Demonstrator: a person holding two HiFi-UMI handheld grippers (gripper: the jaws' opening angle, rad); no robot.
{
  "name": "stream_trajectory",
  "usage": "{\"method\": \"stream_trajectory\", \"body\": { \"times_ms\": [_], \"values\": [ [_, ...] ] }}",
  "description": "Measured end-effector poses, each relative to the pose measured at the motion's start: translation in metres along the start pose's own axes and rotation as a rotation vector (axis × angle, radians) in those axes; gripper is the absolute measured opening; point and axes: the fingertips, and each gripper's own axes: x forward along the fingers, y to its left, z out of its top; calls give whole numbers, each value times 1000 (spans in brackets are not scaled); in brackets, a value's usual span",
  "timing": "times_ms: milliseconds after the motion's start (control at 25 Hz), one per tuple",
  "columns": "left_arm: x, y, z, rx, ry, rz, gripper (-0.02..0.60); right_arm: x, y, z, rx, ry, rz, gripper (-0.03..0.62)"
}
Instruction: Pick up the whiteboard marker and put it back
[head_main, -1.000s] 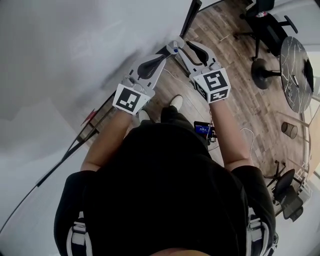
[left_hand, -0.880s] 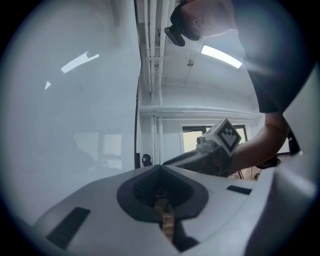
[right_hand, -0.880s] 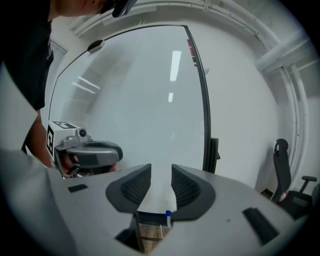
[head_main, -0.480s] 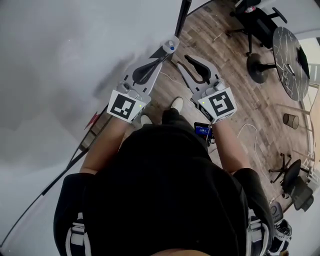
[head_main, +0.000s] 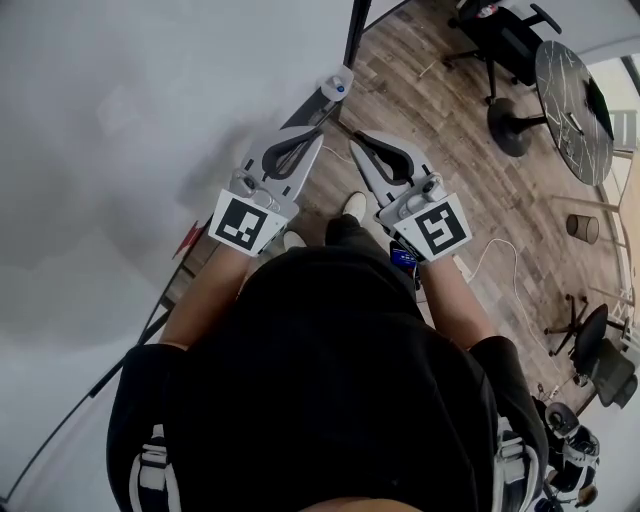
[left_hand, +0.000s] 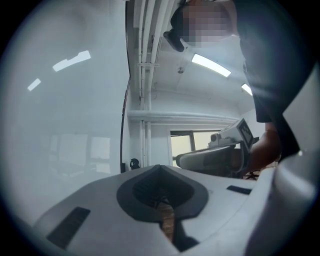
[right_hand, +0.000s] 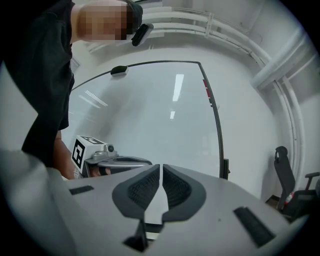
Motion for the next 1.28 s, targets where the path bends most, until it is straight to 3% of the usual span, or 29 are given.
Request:
{"method": "stream_trajectory", "body": {
  "times_ms": [360, 1280],
  "values": [
    [-22, -12, 2, -5, -10, -30, 3, -3, 24, 5, -32, -15, -4, 0],
    [-26, -23, 6, 12, -18, -18, 3, -13, 33, 5, -30, -23, 9, 0]
  ]
}}
